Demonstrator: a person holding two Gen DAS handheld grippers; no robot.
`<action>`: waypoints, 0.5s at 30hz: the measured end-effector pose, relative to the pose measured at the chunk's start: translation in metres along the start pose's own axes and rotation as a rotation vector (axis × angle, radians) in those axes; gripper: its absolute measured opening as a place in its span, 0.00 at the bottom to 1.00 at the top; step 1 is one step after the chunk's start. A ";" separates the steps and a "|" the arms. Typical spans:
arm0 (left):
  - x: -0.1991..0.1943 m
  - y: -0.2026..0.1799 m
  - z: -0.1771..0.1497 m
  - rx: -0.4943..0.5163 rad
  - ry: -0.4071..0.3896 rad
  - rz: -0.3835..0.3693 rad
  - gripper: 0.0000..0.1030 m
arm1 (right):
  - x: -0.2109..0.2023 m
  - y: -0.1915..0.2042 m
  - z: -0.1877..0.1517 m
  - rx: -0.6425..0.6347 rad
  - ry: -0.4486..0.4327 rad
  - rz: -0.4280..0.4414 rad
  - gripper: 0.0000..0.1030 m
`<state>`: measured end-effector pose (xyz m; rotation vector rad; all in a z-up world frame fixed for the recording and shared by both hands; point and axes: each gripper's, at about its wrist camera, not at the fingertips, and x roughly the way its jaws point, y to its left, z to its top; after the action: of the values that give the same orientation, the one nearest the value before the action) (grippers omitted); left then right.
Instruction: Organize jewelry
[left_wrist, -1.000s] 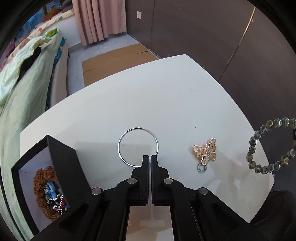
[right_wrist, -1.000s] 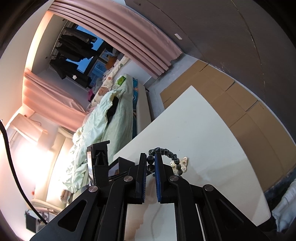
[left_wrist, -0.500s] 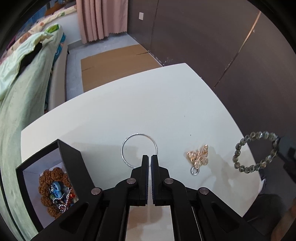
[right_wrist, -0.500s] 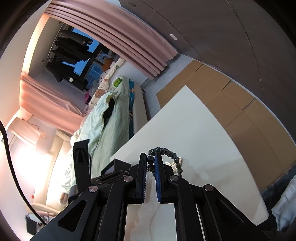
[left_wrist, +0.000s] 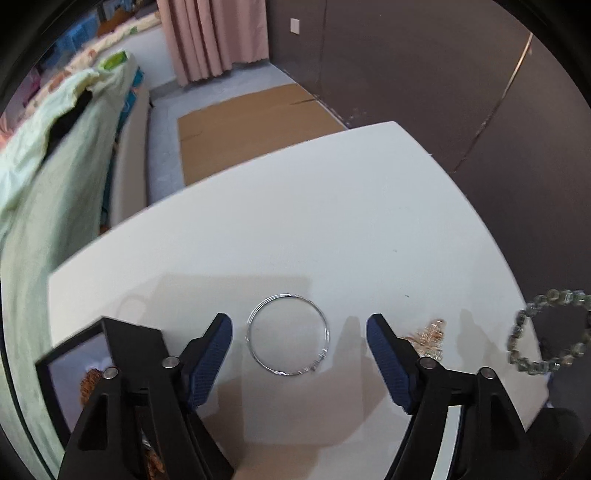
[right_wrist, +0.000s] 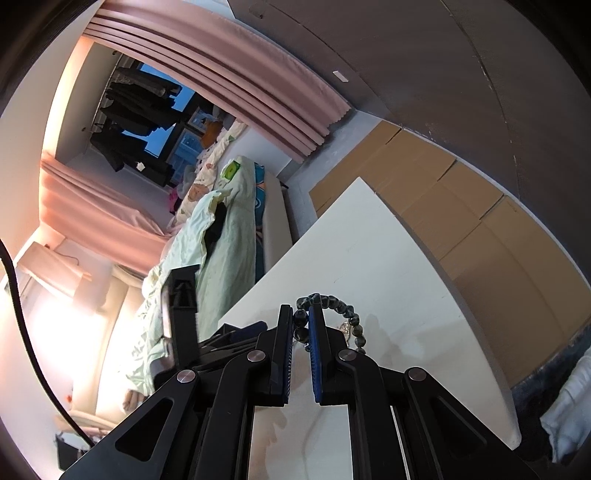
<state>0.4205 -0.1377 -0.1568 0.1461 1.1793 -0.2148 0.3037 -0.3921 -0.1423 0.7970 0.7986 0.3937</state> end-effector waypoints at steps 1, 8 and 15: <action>0.001 -0.001 0.000 0.001 0.004 0.010 0.74 | 0.000 0.000 0.000 0.000 0.000 0.000 0.09; 0.014 -0.007 -0.003 0.007 0.045 0.016 0.74 | -0.002 0.002 -0.002 0.000 0.001 0.005 0.09; 0.015 -0.001 -0.004 -0.027 0.050 0.010 0.74 | -0.002 0.005 -0.004 -0.006 0.006 0.015 0.09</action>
<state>0.4221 -0.1388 -0.1723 0.1345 1.2299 -0.1870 0.2990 -0.3882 -0.1391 0.7966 0.7975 0.4121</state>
